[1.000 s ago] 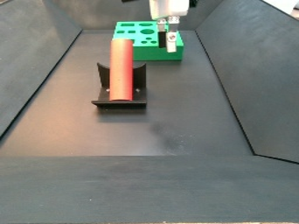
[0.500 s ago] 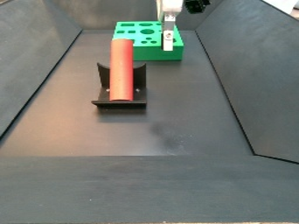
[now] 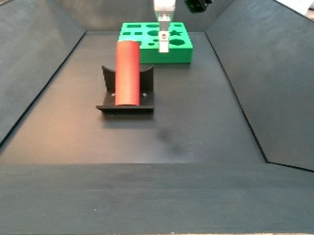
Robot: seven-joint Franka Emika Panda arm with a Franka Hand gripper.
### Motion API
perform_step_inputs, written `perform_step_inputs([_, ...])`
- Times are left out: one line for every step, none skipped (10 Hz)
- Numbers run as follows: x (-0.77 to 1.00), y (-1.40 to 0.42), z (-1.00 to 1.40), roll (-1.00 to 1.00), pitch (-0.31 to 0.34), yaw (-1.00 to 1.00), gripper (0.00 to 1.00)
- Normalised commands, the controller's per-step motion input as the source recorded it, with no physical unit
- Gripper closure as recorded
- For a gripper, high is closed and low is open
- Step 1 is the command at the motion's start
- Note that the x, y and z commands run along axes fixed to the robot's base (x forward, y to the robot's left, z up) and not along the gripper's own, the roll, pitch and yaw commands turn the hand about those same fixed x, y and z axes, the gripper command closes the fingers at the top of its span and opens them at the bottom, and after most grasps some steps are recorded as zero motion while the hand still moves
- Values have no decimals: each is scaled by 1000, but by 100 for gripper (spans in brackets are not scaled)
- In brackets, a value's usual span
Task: Pick up the oval object. Move up. Place the oval object on the fixture. Regrasp the oval object. Move to above the board. Insert the oval object.
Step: Regrasp the oval object.
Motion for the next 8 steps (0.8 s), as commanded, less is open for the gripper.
perform_step_inputs([1000,-20,-25,79,152,48,0])
perform_step_inputs([1000,-22,-28,77,135,43,0])
perform_step_inputs([1000,-22,-28,80,123,36,0])
perform_step_inputs([1000,-25,-31,87,120,30,0])
perform_step_inputs([1000,-25,-31,90,111,22,0])
perform_step_inputs([1000,-23,-35,97,107,17,0])
perform_step_inputs([948,-25,-36,101,104,12,0])
perform_step_inputs([868,-19,-38,107,109,7,0])
